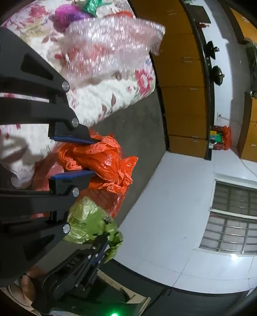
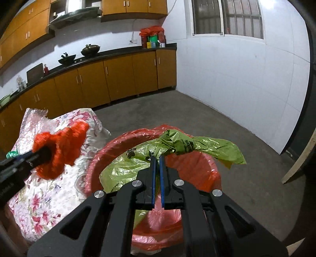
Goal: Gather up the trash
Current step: 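Carry green bag into wastebasket with right tool while left tool grasps orange bag, then drop orange bag into wastebasket with left tool while right tool grasps bubble wrap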
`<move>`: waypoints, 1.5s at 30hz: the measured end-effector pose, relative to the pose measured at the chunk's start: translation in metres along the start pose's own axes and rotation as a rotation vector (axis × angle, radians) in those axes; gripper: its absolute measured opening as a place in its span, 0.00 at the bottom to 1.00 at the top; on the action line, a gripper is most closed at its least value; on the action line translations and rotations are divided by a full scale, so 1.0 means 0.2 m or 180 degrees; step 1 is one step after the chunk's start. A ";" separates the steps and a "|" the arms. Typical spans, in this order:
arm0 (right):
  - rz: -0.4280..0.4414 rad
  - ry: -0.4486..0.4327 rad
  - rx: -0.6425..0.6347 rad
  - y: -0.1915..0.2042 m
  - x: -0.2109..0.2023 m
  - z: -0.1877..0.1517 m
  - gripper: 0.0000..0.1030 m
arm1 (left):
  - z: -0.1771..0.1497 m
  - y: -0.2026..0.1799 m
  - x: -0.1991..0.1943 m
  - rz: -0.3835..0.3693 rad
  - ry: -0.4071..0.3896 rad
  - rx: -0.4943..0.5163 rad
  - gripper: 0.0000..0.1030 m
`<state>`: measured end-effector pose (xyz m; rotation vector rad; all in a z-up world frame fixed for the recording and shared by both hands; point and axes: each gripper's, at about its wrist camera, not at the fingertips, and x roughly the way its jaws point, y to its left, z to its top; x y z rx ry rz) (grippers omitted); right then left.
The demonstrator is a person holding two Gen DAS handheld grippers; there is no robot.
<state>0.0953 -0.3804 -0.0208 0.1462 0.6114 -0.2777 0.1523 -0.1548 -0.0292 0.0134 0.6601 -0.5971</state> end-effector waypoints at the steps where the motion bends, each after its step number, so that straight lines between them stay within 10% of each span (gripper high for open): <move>1: 0.0004 -0.0002 0.0001 0.00 0.00 0.00 0.04 | 0.00 -0.02 0.02 -0.0012 0.0019 0.0013 0.24; 12: 0.0097 0.0018 0.0005 -0.06 0.08 0.04 0.06 | -0.05 -0.07 0.23 -0.0093 0.0233 0.0029 0.29; 17: 0.0136 0.0051 0.0007 -0.09 0.09 0.02 0.29 | -0.08 -0.05 0.27 -0.0117 0.0315 0.0014 0.40; 22: 0.0101 0.0062 0.0024 -0.09 0.08 0.02 0.32 | -0.10 0.00 0.28 -0.0036 0.0358 -0.0035 0.43; 30: 0.0223 -0.0039 -0.0235 0.08 0.03 0.02 0.34 | -0.15 0.20 0.08 0.0445 0.0149 -0.0149 0.55; 37: 0.0589 -0.0182 -0.0413 0.41 -0.02 0.04 0.70 | -0.23 0.46 -0.20 0.1064 -0.0128 -0.0249 0.65; 45: 0.1148 -0.0169 -0.0707 0.89 0.01 0.06 0.72 | -0.34 0.80 -0.50 0.1662 -0.0295 -0.0588 0.74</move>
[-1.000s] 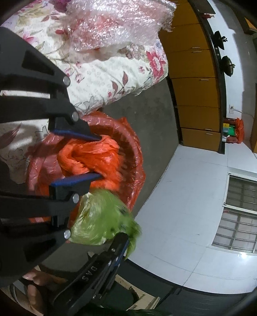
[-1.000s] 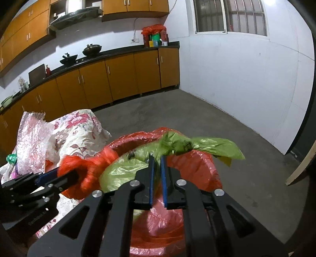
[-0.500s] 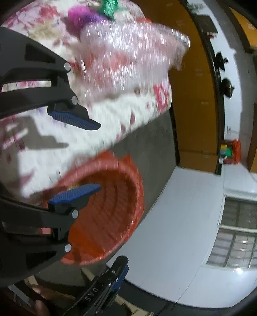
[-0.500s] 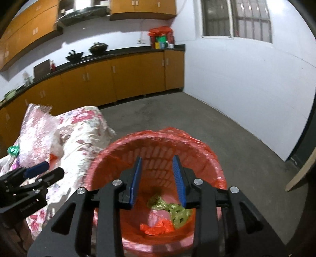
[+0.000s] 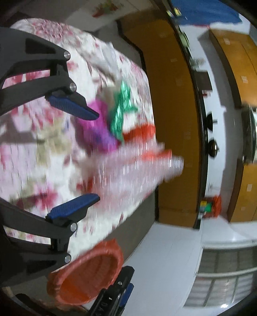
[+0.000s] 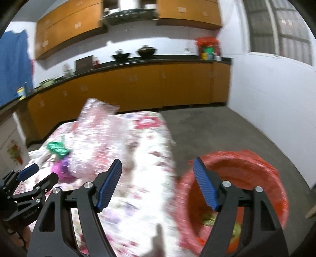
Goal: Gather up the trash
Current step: 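Drop orange bag into wastebasket with left tool while right tool grasps bubble wrap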
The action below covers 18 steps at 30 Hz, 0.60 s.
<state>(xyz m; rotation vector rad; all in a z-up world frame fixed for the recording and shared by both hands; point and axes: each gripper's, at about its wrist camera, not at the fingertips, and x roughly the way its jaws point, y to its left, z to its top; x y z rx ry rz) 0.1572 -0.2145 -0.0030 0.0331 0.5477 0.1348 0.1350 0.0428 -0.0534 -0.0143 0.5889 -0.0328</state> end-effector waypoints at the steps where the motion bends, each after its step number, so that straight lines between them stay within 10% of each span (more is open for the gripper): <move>1: 0.0078 0.0030 -0.0009 0.05 0.04 0.01 0.72 | 0.00 0.05 0.00 0.0046 0.0002 -0.0056 0.74; 8: 0.0440 0.0213 0.0050 0.31 0.24 0.05 0.72 | -0.02 0.30 -0.04 0.0240 -0.0003 -0.0302 0.75; 18: 0.0281 0.0317 -0.0144 0.59 0.42 0.05 0.72 | -0.04 0.45 -0.04 0.0297 0.0022 -0.0498 0.75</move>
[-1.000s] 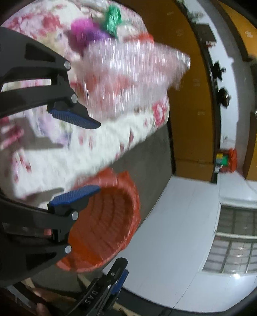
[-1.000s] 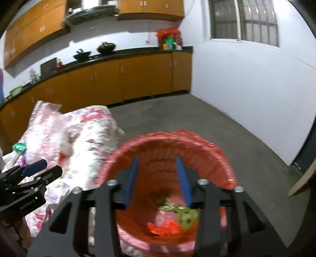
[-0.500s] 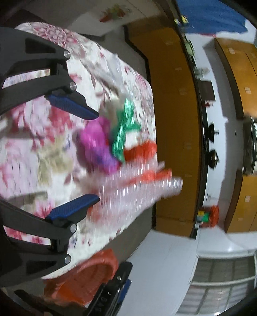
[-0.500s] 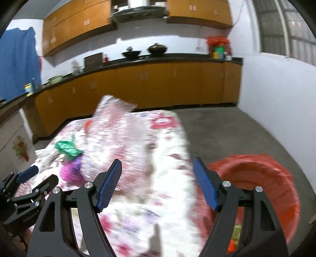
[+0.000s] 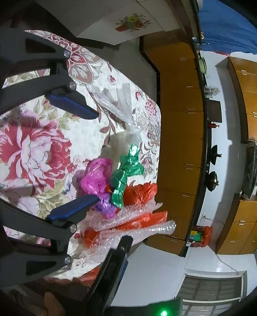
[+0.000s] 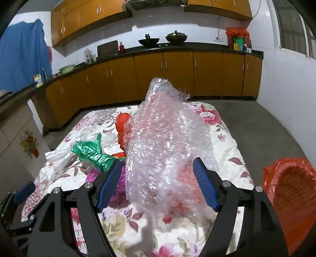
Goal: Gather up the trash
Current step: 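Drop orange bag into wastebasket with left tool while right tool grasps bubble wrap, then lift bubble wrap with right tool while left tool grasps red bag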
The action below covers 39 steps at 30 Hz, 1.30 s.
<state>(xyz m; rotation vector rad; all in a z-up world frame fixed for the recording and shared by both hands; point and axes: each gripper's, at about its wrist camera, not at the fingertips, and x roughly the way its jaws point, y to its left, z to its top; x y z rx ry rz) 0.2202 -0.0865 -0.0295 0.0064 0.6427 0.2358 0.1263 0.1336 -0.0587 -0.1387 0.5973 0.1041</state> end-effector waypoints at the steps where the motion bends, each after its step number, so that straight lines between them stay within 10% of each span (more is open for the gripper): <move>1: -0.0029 0.0012 -0.0024 0.01 0.01 0.00 0.72 | 0.00 0.01 0.00 0.0000 0.0004 -0.0015 0.75; 13: 0.0021 0.0183 0.0072 -0.06 0.06 -0.03 0.08 | -0.01 0.04 0.05 -0.0030 0.0060 -0.0101 0.75; 39: -0.0053 -0.0249 0.0615 -0.52 -0.40 -0.11 0.03 | 0.12 -0.39 0.15 -0.0491 0.0030 0.0187 0.70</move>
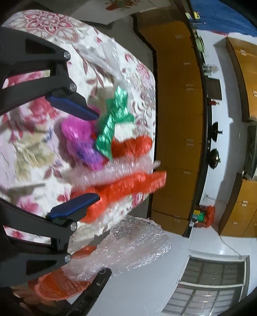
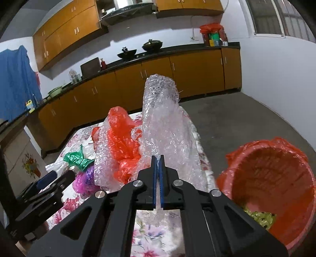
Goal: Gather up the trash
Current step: 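Lift bubble wrap with right tool while left tool grasps red bag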
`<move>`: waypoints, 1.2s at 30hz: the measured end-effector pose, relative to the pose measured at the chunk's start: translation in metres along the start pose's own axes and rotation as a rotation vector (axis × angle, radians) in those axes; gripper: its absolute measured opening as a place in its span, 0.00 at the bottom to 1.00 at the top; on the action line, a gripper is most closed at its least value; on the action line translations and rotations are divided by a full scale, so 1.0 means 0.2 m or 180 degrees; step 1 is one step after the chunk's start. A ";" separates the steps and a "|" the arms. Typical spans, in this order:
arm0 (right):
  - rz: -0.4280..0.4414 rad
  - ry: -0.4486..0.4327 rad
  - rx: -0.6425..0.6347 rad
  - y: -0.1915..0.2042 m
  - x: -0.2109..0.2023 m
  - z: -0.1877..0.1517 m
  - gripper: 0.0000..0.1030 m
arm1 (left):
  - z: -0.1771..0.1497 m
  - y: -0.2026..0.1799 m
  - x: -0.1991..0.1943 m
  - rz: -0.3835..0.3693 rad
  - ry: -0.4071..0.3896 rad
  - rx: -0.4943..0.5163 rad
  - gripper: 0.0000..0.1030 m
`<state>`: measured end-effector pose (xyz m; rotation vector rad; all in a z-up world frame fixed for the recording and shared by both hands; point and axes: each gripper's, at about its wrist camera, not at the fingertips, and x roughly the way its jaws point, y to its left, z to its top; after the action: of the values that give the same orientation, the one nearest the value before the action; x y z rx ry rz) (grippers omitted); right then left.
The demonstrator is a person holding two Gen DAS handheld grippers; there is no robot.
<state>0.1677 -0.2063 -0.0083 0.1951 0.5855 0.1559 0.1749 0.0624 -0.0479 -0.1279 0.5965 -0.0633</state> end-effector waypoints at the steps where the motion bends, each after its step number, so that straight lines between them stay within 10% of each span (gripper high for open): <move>1: -0.0021 -0.0022 0.0015 -0.02 -0.02 0.00 0.03 | 0.01 -0.04 0.02 -0.0026 0.0009 0.0033 0.70; 20: -0.0322 -0.0075 0.0279 -0.38 -0.15 -0.04 0.03 | -0.02 -0.39 0.49 0.0052 0.0534 0.0437 0.65; 27: -0.0310 -0.0042 0.0343 -0.41 -0.13 -0.06 0.03 | -0.06 -0.39 0.52 -0.0164 0.0595 0.0445 0.29; 36: -0.0291 -0.0057 0.0332 -0.40 -0.15 -0.05 0.03 | -0.06 -0.36 0.39 -0.0240 0.0437 0.0426 0.23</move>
<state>0.1448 -0.2881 -0.0191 0.2700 0.5840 0.0350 0.2312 -0.0169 -0.0906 -0.0162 0.7225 -0.1859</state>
